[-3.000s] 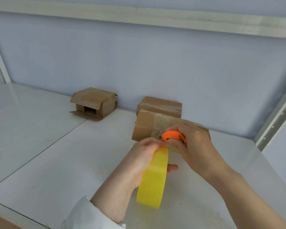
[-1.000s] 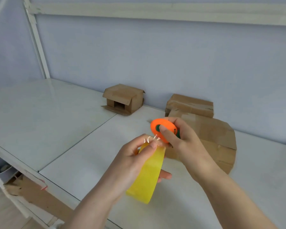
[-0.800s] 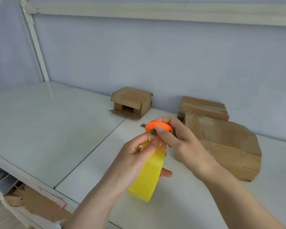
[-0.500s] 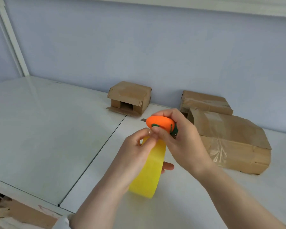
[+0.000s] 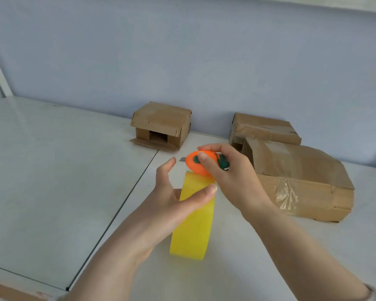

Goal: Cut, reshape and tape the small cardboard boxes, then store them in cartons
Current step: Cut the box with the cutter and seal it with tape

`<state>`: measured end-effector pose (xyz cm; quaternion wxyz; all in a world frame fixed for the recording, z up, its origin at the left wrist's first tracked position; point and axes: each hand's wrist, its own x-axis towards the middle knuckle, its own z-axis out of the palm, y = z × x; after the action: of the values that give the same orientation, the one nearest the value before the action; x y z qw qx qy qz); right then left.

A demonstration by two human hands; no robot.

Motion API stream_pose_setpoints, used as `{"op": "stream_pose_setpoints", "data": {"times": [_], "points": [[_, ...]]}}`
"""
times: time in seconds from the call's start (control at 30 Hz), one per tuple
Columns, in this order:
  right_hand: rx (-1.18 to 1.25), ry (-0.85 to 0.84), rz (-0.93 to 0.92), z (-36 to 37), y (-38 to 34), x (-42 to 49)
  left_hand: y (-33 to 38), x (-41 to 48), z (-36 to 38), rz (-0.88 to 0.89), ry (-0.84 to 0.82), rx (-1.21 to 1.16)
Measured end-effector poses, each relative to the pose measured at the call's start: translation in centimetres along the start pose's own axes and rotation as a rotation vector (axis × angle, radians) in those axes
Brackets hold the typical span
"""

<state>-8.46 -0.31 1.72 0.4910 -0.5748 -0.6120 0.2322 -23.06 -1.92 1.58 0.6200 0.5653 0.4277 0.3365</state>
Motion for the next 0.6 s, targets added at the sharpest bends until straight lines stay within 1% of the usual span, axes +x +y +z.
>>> {"op": "stream_pose_setpoints", "data": {"times": [0.07, 0.17, 0.2, 0.27, 0.3, 0.37, 0.4, 0.43, 0.47, 0.5, 0.53, 0.57, 0.6], "points": [[-0.043, 0.017, 0.034, 0.1, 1.0, 0.8, -0.6, -0.3, 0.0, 0.03, 0.104, 0.067], [-0.266, -0.037, 0.021, 0.0, 2.6, 1.9, -0.9, 0.2, 0.9, 0.095, 0.297, 0.12], [-0.301, -0.018, -0.003, -0.6, 2.7, 1.9, -0.9, 0.6, 1.1, 0.126, 0.352, 0.147], [-0.312, 0.09, -0.079, -3.5, 2.9, 1.3, -0.8, 1.5, 1.5, 0.181, 0.441, 0.254], [-0.367, 0.154, -0.124, -5.6, 3.2, 0.6, -0.9, 1.9, 1.6, 0.216, 0.48, 0.361], [-0.568, 0.278, -0.218, -10.1, 4.7, -1.0, -1.3, 2.1, 2.1, 0.34, 0.611, 0.704], [-0.645, 0.328, -0.249, -11.8, 5.7, -1.7, -1.3, 2.0, 2.6, 0.455, 0.709, 0.874], [-0.697, 0.347, -0.258, -13.0, 6.8, -2.3, -1.2, 1.9, 3.7, 0.613, 0.784, 0.989], [-0.751, 0.337, -0.276, -13.7, 8.0, -2.6, -1.1, 2.1, 5.0, 0.776, 0.794, 1.035], [-0.811, 0.306, -0.3, -13.9, 9.0, -2.8, -1.4, 2.7, 6.7, 0.905, 0.744, 1.044], [-0.871, 0.266, -0.325, -13.6, 9.9, -2.8, -1.7, 3.5, 8.1, 0.961, 0.636, 1.037], [-0.927, 0.211, -0.349, -13.4, 10.7, -2.7, -2.0, 4.5, 9.7, 0.932, 0.503, 1.022], [-0.975, 0.165, -0.376, -13.3, 11.3, -2.6, -2.2, 5.6, 11.2, 0.84, 0.392, 1.005]]}}
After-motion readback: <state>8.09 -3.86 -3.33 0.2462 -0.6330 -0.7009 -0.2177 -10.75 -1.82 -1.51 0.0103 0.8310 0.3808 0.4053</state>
